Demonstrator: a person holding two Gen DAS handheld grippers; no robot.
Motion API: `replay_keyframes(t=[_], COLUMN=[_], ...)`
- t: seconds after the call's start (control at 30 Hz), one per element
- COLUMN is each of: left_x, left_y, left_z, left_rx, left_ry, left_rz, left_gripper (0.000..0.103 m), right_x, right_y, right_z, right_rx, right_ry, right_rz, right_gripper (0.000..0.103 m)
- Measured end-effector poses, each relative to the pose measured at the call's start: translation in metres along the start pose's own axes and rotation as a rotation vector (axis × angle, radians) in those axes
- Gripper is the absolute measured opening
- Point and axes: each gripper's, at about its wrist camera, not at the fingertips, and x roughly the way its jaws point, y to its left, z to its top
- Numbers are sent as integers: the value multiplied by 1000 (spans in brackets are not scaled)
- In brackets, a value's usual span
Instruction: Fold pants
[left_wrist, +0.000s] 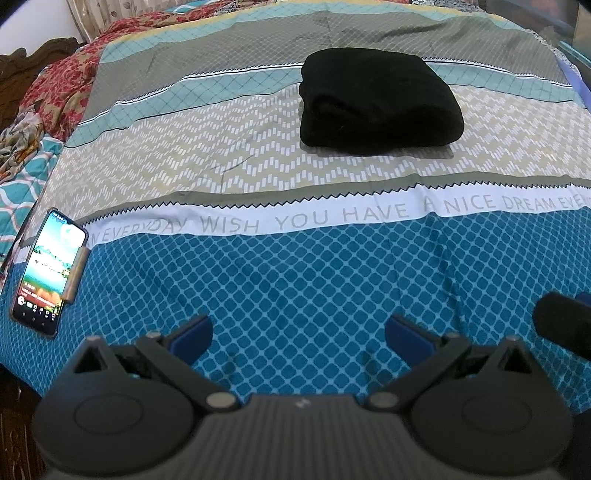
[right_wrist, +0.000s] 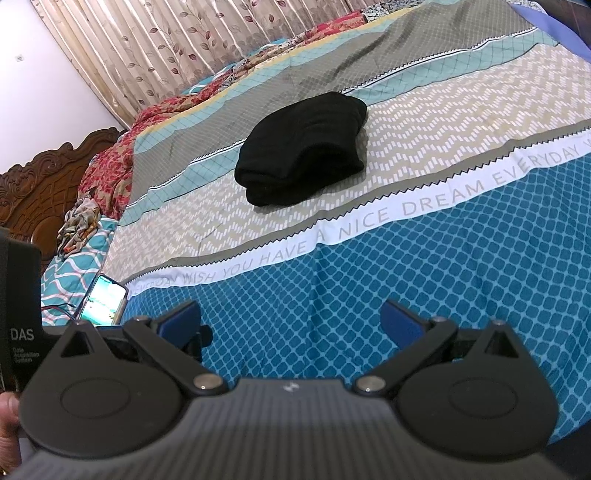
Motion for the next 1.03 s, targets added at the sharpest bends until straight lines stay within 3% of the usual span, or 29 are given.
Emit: replay_keyframes(t=[0.77, 1.03], left_x=[-1, -7], left_y=[1, 0], left_z=[1, 3], left_rx=[-2, 14], left_ry=[-6, -52], left_rz=[10, 2], left_gripper=[103, 103], right_x=[0, 1], right_y=[0, -1], right_z=[-1, -2], right_rx=[0, -5], right_ry=[1, -1], right_rz=[-1, -4], right_gripper=[103, 103])
